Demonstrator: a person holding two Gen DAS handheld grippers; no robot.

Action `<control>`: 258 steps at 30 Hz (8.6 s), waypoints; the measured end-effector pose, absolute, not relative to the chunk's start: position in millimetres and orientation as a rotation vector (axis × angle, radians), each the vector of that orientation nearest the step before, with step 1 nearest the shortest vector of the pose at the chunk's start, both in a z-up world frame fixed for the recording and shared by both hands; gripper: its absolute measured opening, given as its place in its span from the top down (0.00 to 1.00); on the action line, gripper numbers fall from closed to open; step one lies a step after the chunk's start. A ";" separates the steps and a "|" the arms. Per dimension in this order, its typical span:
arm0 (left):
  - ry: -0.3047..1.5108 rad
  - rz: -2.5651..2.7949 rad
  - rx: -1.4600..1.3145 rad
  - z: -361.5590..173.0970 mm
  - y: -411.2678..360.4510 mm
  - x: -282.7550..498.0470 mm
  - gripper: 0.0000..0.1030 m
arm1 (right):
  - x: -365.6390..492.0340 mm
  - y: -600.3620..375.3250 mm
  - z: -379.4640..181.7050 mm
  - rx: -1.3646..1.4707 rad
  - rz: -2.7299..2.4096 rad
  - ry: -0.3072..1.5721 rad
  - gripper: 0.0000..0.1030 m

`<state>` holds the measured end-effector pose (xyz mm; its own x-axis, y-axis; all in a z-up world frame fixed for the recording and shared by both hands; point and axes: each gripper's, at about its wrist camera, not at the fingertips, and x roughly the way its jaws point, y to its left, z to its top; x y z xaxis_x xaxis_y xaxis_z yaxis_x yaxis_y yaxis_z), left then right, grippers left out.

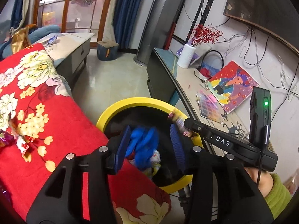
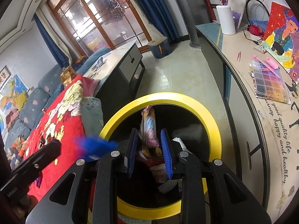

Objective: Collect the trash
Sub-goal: 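Open both tools over the yellow bin to drop the items, then move both tools back over the remaining wrappers on the bed, then grasp the green snack packet with the left tool while the right tool grasps the red wrapper, then carry the green packet and red wrapper over the yellow bin, then open both tools over the yellow bin to drop the items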

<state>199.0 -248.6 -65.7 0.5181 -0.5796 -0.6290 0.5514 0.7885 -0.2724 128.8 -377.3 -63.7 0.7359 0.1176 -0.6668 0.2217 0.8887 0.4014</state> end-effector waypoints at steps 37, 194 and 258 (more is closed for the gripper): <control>0.600 -0.451 -0.200 -16.1 -134.6 166.3 0.11 | 120.7 -289.8 -14.5 0.295 0.070 0.668 0.43; 0.680 -0.540 -0.150 -25.0 -134.6 158.2 0.96 | 139.9 -278.2 -23.0 0.250 0.105 0.732 0.82; 0.741 -0.530 -0.062 -56.2 -210.7 166.9 0.11 | 118.4 -375.1 -54.0 0.408 -0.074 0.735 0.43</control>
<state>166.9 -210.7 -56.2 0.6131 -0.4805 -0.6271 0.4374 0.8675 -0.2369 118.4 -375.1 -54.0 0.7428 0.0753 -0.6653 0.2070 0.9191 0.3352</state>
